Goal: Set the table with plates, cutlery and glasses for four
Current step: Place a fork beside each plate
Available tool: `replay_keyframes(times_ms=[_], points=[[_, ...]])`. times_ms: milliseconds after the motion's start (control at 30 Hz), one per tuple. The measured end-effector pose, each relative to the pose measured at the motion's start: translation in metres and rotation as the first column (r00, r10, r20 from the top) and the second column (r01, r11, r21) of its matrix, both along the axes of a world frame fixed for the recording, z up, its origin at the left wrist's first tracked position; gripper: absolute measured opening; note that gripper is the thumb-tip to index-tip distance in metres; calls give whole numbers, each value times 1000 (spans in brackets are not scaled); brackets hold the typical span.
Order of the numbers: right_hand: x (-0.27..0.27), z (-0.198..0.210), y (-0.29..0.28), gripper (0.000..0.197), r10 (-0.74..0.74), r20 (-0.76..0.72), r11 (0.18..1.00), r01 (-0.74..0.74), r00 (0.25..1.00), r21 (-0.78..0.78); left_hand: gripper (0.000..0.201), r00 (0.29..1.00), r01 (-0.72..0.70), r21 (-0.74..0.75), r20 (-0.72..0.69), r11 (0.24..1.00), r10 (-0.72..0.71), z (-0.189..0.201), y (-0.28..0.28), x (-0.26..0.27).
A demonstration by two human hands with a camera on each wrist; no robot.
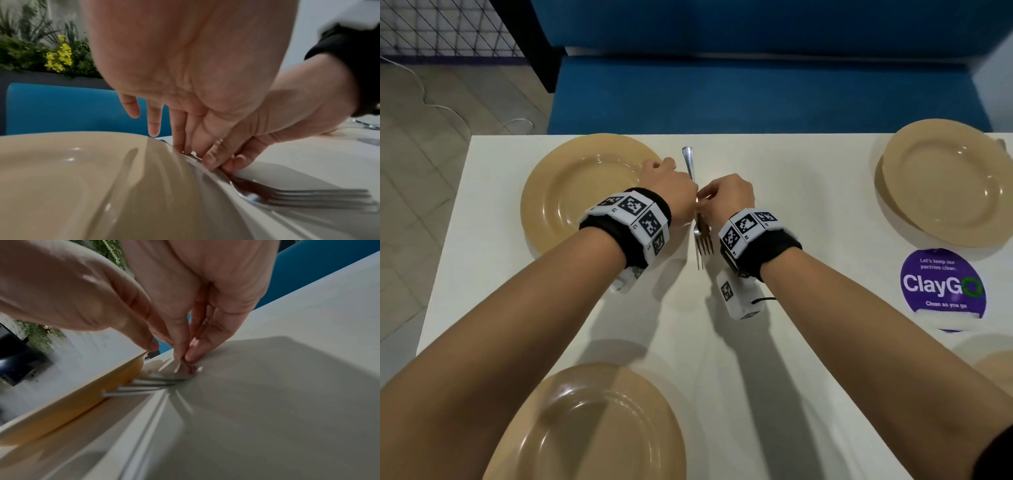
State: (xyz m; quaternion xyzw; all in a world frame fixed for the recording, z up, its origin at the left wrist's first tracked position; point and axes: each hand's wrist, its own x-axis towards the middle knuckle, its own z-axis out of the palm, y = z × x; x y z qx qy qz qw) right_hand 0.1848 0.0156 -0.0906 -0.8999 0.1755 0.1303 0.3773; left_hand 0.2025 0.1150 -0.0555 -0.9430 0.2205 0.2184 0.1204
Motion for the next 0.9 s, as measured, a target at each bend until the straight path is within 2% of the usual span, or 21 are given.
replay_keyframes(times_ms=[300,467,900], points=[[2,-1,9,20,1,38,999,-3,999,33,28,999,-29,-48,17,998,30,-3,11,5],[-2,-4,10,19,-9,44,999,7,999,40,32,996,-41,-99,75,994,48,-8,12,2],[-2,-6,11,17,-4,45,1000,4,999,9,36,998,-53,-91,24,994,55,-10,11,5]])
